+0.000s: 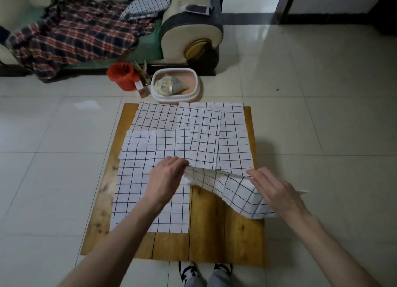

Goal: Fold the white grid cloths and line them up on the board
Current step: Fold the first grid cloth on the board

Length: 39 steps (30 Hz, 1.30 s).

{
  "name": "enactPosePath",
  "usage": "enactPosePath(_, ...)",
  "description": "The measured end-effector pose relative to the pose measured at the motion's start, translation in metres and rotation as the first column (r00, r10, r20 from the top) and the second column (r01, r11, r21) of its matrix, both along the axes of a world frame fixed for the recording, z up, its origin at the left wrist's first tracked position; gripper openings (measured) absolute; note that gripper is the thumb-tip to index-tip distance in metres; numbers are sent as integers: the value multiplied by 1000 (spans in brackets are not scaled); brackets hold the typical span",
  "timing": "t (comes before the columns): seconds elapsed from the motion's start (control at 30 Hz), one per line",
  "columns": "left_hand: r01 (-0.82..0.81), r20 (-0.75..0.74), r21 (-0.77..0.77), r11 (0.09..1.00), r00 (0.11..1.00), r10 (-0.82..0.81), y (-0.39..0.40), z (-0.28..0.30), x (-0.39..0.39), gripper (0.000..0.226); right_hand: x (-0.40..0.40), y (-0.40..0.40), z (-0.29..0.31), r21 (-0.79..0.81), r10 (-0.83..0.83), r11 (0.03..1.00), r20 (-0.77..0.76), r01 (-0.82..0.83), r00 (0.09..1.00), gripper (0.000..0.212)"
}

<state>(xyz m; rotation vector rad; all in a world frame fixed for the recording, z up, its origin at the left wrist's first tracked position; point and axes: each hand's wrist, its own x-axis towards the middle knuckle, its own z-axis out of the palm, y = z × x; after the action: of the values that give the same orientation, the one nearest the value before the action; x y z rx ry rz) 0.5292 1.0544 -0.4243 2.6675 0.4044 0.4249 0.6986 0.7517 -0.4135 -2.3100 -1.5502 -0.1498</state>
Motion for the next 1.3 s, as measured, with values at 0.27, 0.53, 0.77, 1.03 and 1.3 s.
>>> enactPosePath(0.27,-59,-23,32,998,998,60,31,-17,-30,12,12,6,-42,-98,10,995,-145,-24,989,35)
enactPosePath(0.53,-144,-80,108,984,985,153,55,-25,-49,9,25,30,-97,-234,65,965,-224,-119,972,31)
enactPosePath(0.77,-130,-93,130,983,985,143,85,-34,-58,18,35,45,-82,-240,-23,971,-113,-5,993,22)
enactPosePath(1.03,-43,3,183,982,999,43,113,-43,-66,28,12,29,-48,-76,-213,973,85,220,973,31)
enactPosePath(1.3,-9,14,223,975,1000,6,86,-70,-110,53,-63,6,-118,-84,-313,945,43,316,949,32)
